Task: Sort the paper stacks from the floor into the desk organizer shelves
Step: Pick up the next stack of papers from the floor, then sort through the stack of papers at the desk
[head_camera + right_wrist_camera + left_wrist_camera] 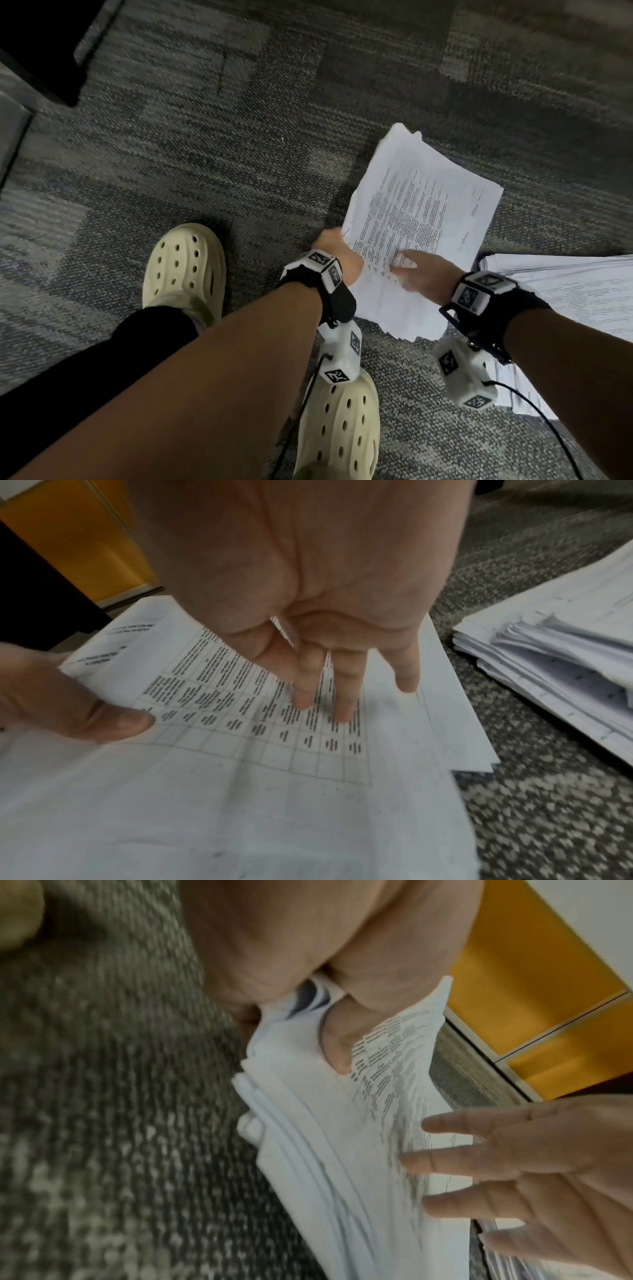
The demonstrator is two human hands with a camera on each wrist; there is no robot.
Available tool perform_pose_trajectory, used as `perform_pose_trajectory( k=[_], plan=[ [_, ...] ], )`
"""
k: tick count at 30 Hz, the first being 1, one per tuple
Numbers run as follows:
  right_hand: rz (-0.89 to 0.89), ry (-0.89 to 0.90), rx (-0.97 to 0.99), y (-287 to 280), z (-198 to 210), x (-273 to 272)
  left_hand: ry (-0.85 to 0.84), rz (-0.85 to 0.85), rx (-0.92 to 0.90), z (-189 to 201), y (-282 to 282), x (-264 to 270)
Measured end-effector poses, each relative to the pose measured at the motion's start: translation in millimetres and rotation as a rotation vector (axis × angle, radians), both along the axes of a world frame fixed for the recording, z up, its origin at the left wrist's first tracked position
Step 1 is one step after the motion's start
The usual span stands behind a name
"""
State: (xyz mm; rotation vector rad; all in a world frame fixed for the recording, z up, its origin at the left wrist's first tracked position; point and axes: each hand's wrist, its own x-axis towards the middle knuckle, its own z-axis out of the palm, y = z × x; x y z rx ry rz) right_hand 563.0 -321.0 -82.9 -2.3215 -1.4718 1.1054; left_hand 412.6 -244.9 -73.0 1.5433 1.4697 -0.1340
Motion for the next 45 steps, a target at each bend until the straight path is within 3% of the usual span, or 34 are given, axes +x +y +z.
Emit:
perform_pose_trajectory(
  k=[1,3,7,15,25,29,36,40,45],
  plan=[
    [-0.153,0.031,-0.174,0.6,4.1,3.2,0.000,-0.042,0.011,9.1,4.8,-4.1],
    [-0.257,0.082,-0.269,4.5,22.9,2.2,0.014,-0.112,0.023,32.5,19.1,-12.8],
    [-0.353,0.070,-0.187,25.4,68.6,-10.9,0.026,-0.170,0.131,86.7,41.3,-33.3],
    [-0.276,0.048,-0.077,48.7,197.9,-63.2,0.057,-0.218,0.274,223.3,56.2,-103.4],
    [-0.146,0.027,0.111,32.2,420.1,-148.8,0.103,-0.323,0.611,458.8,34.8,-207.1],
    [-0.062,-0.063,0.252,6.1,514.7,-181.4,0.054,-0.282,0.733,549.0,6.3,-247.7],
    [0.038,-0.245,0.584,-39.3,652.0,-207.4,-0.062,-0.143,0.911,666.4,-36.4,-295.9],
    [-0.021,-0.240,0.658,-53.2,707.6,-204.5,-0.144,-0.076,1.016,710.2,-49.1,-299.3],
    [-0.112,-0.267,0.741,-62.7,741.9,-181.9,-0.406,0.079,1.050,738.4,-40.0,-284.8]
  ],
)
